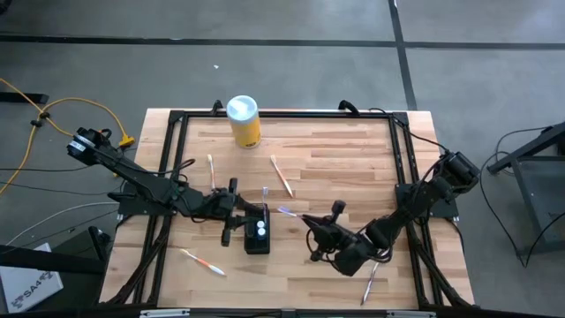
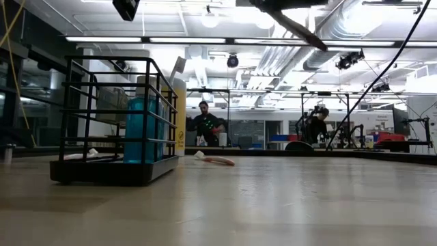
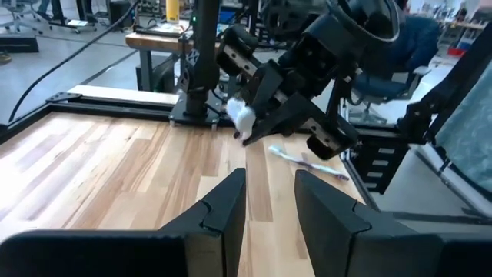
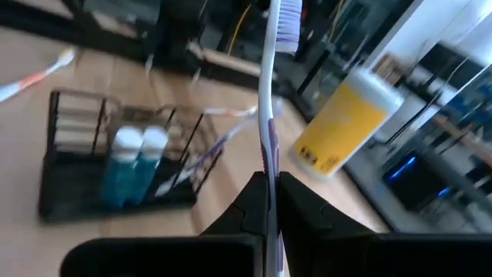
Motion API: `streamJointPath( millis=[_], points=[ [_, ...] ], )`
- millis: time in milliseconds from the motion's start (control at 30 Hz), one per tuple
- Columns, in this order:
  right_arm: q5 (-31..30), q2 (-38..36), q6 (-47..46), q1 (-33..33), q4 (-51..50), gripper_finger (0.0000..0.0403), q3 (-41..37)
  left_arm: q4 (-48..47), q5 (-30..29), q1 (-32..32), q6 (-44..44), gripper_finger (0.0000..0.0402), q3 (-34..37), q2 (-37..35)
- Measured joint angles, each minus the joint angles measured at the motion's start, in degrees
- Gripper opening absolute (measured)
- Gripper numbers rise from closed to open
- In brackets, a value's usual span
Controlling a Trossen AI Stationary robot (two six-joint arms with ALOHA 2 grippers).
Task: Pick & Place toothbrushing station
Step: Put the left purple toothbrush into the top section of the black wire organizer
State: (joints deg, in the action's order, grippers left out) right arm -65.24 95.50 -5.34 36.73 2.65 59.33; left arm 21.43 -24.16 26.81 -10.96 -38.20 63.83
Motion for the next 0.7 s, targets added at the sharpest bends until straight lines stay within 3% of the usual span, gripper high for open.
streamJointPath(
  millis=[267,467,700],
  points=[
    [-4.65,0.0,20.96,-0.13,21.38,0.0007,0.0,6.04,1.48,-0.02,3.74,0.011,0.0,0.0],
    [-0.46,0.0,28.97,-0.4,30.57,0.0007,0.0,15.45,9.87,-0.13,10.52,0.011,-0.02,2.57],
    [5.51,0.0,30.66,-1.32,34.44,0.0007,0.0,19.19,11.92,-3.87,8.67,0.011,-0.02,6.29]
  ],
)
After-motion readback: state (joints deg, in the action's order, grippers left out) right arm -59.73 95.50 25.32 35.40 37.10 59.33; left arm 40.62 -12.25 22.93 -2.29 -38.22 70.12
